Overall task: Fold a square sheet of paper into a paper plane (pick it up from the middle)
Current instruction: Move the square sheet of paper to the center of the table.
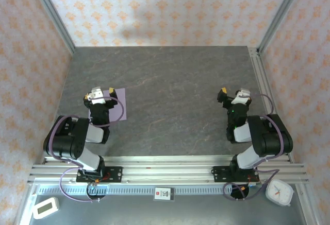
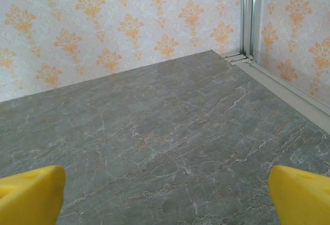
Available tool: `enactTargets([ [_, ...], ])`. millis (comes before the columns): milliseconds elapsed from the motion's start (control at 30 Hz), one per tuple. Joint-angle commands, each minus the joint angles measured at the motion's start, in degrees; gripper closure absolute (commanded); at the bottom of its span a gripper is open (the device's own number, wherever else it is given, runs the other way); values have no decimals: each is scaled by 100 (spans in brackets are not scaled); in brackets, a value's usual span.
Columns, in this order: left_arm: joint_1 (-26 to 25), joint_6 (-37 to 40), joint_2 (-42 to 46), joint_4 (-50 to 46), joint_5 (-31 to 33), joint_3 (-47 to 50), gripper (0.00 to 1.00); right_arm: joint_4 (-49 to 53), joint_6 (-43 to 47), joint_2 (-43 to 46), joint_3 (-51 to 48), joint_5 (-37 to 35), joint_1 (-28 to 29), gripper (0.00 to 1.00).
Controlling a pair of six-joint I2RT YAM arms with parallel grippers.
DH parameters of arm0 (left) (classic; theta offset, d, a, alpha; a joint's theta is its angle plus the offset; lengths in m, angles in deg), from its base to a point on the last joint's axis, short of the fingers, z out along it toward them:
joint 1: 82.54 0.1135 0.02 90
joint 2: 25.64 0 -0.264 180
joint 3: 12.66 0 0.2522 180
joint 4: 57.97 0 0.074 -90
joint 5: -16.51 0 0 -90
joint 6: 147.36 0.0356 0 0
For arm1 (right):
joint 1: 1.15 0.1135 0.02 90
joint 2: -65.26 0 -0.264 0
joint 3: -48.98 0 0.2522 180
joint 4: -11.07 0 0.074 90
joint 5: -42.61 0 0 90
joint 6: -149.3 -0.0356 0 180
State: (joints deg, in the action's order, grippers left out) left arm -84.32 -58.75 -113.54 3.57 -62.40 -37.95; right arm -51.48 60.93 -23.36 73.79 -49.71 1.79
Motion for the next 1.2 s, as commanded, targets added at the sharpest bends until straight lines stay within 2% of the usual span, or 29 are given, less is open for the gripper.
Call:
enactTargets([
  [0, -34, 60, -34, 242, -50, 2, 0, -39, 92, -7, 63, 82, -39, 0],
  [1000, -26, 51, -30, 221, -55, -7, 0, -6, 50, -20, 82, 125, -68, 0],
  [1167, 126, -66, -26, 43, -299, -89, 0, 1, 55, -16, 99, 118, -74, 0],
])
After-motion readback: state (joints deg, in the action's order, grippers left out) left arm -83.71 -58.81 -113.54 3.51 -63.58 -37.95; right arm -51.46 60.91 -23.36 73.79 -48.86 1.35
